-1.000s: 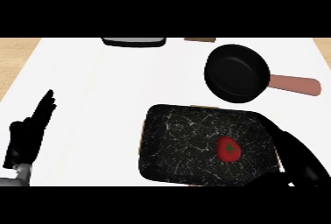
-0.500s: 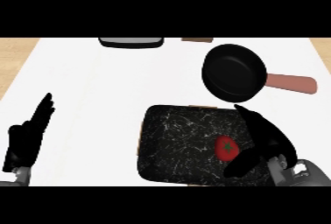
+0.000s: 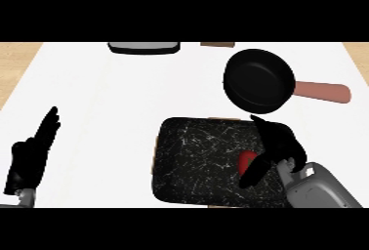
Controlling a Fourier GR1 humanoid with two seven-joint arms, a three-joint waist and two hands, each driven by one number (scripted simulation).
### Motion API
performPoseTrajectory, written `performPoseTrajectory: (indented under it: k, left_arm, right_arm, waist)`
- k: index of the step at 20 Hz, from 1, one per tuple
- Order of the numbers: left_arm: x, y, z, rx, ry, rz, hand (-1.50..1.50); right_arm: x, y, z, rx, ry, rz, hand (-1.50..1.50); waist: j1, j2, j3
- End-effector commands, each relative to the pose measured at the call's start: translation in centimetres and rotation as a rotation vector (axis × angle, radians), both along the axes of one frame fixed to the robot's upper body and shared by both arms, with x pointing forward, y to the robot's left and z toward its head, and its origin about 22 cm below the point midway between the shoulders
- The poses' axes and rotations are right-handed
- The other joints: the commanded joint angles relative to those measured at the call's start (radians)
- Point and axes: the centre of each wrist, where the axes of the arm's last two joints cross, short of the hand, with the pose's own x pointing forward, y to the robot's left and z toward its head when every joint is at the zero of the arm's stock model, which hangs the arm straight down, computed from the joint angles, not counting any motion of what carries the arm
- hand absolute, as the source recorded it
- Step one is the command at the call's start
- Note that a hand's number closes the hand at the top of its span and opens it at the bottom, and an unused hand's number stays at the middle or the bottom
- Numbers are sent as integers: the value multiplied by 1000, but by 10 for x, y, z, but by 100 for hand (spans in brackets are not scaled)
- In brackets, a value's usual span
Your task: Pick the tomato from the tray and place it in the pot
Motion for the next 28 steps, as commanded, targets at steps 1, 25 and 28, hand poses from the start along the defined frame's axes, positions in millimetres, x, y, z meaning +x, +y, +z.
performPoseTrajectory:
  k: [1,25,28]
  left_arm:
    - [-5,7,-5,-3,-9,-2,0]
    - [-11,0,4,-8,-2,-1,0]
    - [2,12,24,-10,-2,4,0]
  right_arm:
    - [12,11,-17,-108,119,-91,-150]
    - [6,22,-43,-122,105,6,150]
    - [3,7,-40,-109,103,11,150]
  waist:
    - [0,1,0]
    - [-5,-2,1]
    - [-10,-2,1]
